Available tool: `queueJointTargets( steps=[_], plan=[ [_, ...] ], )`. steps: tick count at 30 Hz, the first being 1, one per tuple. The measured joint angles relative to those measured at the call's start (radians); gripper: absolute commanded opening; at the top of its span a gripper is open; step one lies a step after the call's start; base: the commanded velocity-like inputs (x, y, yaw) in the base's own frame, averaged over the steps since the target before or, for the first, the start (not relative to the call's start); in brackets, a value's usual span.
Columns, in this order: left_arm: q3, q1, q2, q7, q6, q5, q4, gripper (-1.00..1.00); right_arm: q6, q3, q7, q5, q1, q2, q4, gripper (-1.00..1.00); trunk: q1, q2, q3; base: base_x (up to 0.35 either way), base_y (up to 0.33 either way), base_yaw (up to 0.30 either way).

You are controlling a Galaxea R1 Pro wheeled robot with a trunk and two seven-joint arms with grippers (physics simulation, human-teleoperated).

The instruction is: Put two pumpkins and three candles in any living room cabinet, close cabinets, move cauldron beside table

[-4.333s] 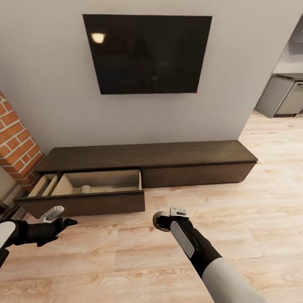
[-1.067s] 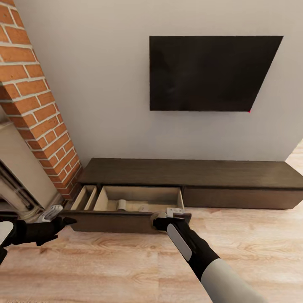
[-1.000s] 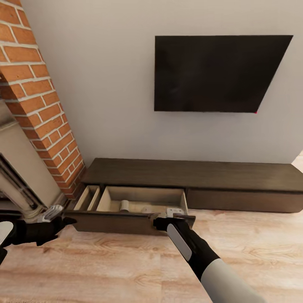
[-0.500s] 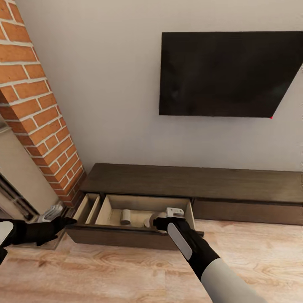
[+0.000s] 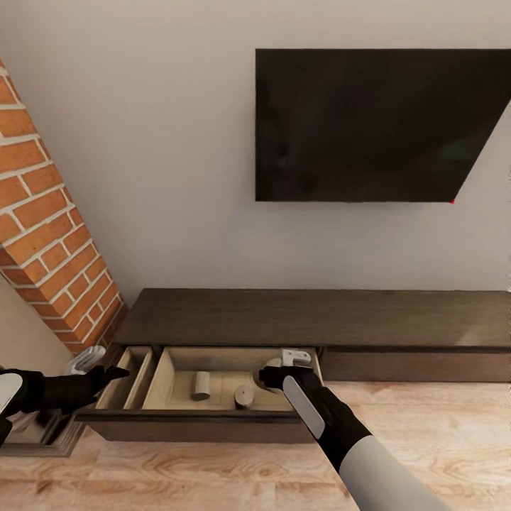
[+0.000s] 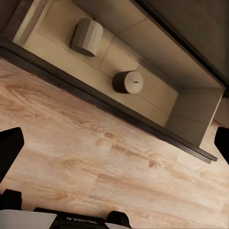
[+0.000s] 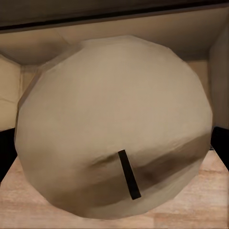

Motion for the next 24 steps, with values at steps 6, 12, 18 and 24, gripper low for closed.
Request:
queueJointTargets(
  steps=[6, 12, 18, 24],
  plan=[
    [0.001, 0.0, 0.0, 0.0, 0.0, -0.001, 0.0, 1.0, -0.001, 0.0, 0.001, 0.0, 0.0, 0.0, 0.0, -1.0, 0.0, 0.0, 0.0, 0.244, 0.0, -0.012],
    [0.001, 0.0, 0.0, 0.0, 0.0, -0.001, 0.0, 1.0, 0.002, 0.0, 0.001, -0.002, 0.0, 0.0, 0.004, -1.0, 0.0, 0.0, 0.0, 0.11, 0.0, -0.001],
    [0.007, 0.0, 0.0, 0.0, 0.0, -0.001, 0.0, 1.0, 0.073, -0.002, -0.001, -0.003, -0.002, -0.001, 0.012, -1.0, 0.0, 0.0, 0.0, 0.112, 0.0, 0.0],
    [0.007, 0.0, 0.0, 0.0, 0.0, 0.0, 0.0, 1.0, 0.157, -0.054, -0.006, 0.002, -0.009, 0.001, 0.042, -1.0, 0.0, 0.0, 0.0, 0.014, 0.0, 0.0]
  ],
)
